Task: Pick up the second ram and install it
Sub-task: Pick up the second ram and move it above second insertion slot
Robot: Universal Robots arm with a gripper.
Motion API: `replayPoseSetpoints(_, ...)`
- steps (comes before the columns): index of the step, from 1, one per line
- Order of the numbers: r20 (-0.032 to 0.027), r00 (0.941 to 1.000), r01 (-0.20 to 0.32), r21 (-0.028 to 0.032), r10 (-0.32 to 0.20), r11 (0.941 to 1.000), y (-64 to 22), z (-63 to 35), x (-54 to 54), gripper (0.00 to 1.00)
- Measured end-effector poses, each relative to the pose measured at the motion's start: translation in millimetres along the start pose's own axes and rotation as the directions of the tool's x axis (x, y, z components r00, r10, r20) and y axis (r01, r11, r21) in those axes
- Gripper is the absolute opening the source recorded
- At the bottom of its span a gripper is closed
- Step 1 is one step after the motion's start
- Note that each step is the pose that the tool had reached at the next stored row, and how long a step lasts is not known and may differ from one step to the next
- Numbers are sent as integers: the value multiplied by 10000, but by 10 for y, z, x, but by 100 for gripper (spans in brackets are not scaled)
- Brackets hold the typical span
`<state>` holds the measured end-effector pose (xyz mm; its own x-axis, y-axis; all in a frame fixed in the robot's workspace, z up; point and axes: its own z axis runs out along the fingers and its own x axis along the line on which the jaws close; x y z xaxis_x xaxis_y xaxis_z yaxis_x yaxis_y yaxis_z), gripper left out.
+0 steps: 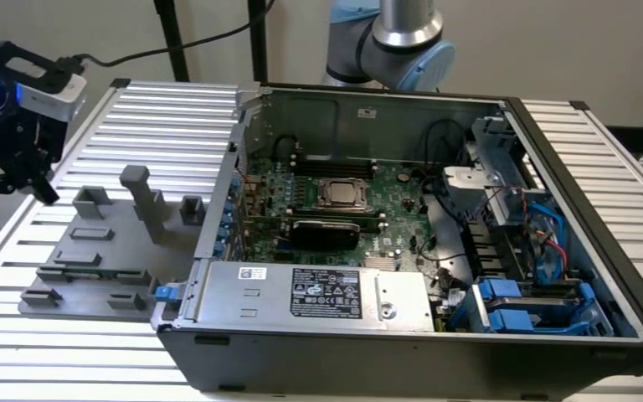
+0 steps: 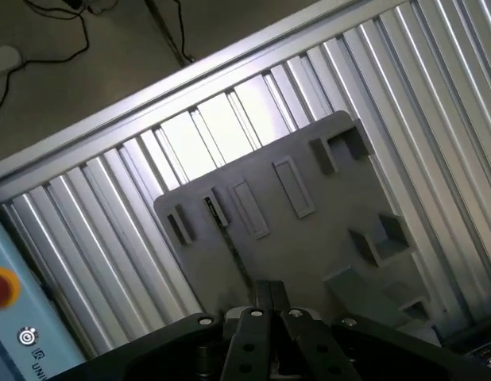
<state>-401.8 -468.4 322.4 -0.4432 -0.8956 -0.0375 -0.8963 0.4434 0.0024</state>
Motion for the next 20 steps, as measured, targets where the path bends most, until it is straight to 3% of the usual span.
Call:
replayPoseSetpoints(4,-17,9973,728,-21,-728,9973,1,18,0,11)
replayPoseSetpoints(9,-43,9866,1629,-46,-1629,9866,0,41,1,11)
replayPoseSetpoints(15,-115,9655,2600,-60,-2600,9656,-1,61,2,11)
replayPoseSetpoints(20,-204,9420,3349,-51,-3349,9422,0,79,3,11)
